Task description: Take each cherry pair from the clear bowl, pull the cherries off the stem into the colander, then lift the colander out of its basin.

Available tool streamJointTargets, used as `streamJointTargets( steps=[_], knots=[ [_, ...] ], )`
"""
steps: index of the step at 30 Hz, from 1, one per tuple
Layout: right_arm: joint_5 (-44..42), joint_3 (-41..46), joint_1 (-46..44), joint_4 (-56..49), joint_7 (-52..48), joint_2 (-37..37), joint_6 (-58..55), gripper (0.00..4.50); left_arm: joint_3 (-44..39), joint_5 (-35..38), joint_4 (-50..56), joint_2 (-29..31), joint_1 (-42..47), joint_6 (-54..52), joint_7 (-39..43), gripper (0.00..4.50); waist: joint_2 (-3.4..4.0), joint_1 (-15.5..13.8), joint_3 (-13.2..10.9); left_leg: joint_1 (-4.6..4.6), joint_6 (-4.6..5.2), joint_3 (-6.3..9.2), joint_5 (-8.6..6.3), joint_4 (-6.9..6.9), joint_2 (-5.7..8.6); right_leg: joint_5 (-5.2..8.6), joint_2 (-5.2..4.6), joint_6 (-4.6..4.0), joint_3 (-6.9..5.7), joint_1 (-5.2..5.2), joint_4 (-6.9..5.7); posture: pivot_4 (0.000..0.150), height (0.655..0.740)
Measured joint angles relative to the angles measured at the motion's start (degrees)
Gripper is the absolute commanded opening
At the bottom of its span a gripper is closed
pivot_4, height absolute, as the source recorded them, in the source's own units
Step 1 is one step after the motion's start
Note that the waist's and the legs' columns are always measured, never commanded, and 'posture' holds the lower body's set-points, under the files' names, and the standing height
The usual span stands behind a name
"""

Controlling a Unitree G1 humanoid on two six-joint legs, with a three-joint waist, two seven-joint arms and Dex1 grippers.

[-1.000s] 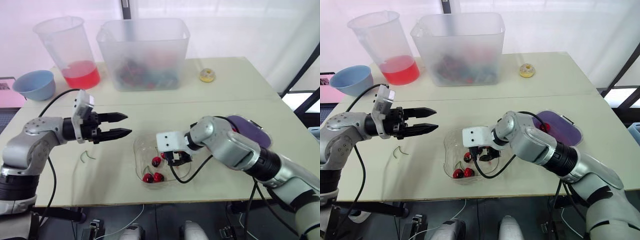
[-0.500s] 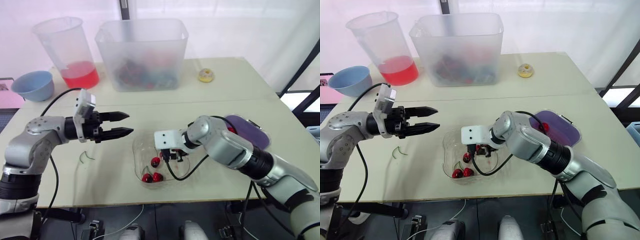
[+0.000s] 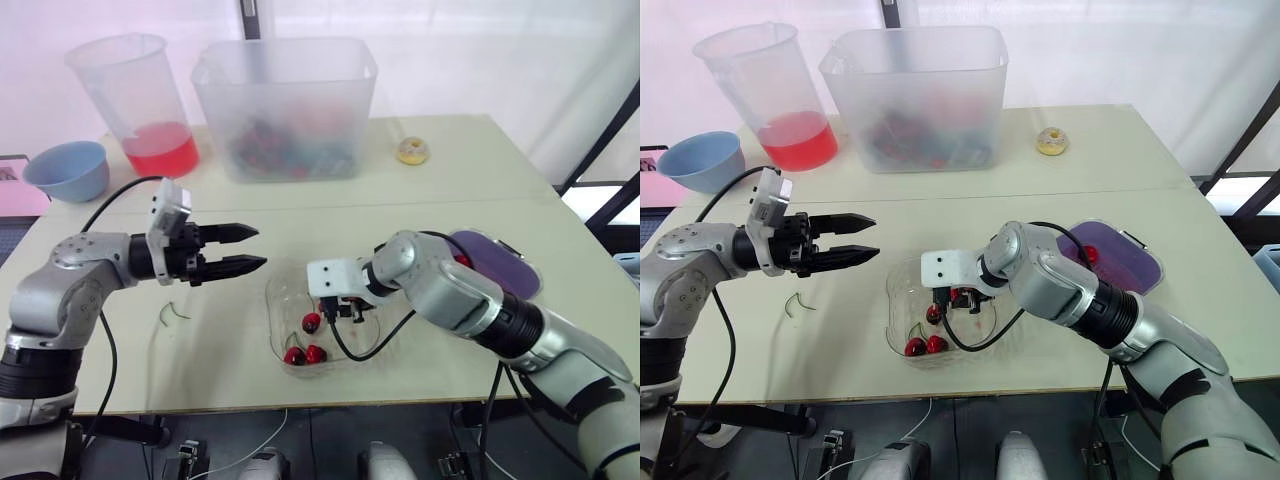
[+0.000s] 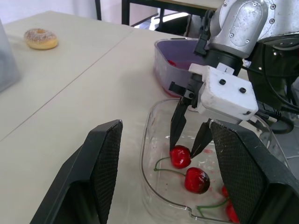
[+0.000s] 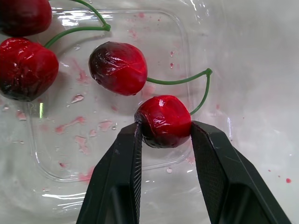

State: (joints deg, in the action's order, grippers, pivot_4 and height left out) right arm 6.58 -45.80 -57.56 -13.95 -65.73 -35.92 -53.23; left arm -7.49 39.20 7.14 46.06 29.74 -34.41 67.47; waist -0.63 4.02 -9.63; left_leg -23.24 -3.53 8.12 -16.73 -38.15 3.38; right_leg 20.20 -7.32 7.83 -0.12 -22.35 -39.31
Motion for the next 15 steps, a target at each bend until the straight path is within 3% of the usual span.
streamJointTargets(
  steps=[1, 3, 12, 15],
  knots=[
    [0.0, 0.0, 0.0, 0.0, 0.0, 0.0, -0.2, 1.12, 0.0, 0.0, -0.1, 0.0, 0.1, 0.0, 0.0, 3.14, 0.00, 0.0, 0.0, 0.00, 0.00, 0.00, 0.00, 0.00, 0.00, 0.00, 0.00, 0.00, 0.00, 0.00, 0.00, 0.150, 0.7400],
    [0.0, 0.0, 0.0, 0.0, 0.0, 0.0, -0.2, 0.57, 0.0, -0.2, -0.2, 0.0, 0.4, 0.0, 0.0, 3.14, 0.00, 0.0, 0.0, 0.00, 0.00, 0.00, 0.00, 0.00, 0.00, 0.00, 0.00, 0.00, 0.00, 0.00, 0.00, 0.150, 0.7400],
    [-0.2, 0.4, -0.6, -0.8, -0.6, -0.8, -0.4, 0.57, 0.0, -0.5, -0.3, 0.0, 0.4, 0.0, 0.2, 3.14, 0.00, 0.0, 0.0, -0.02, 0.00, 0.00, 0.00, 0.00, 0.00, 0.00, 0.00, 0.00, 0.00, -0.01, 0.00, 0.150, 0.7400],
    [-1.8, 5.1, -2.1, -3.3, -2.0, -3.0, 1.2, 0.57, 0.0, -0.1, -0.6, -0.4, 0.6, -0.2, 0.1, 3.14, 0.00, -0.1, 0.0, -0.03, 0.00, 0.00, 0.00, -0.01, 0.01, 0.00, -0.02, 0.00, -0.01, -0.02, 0.00, 0.150, 0.7400]
  ],
)
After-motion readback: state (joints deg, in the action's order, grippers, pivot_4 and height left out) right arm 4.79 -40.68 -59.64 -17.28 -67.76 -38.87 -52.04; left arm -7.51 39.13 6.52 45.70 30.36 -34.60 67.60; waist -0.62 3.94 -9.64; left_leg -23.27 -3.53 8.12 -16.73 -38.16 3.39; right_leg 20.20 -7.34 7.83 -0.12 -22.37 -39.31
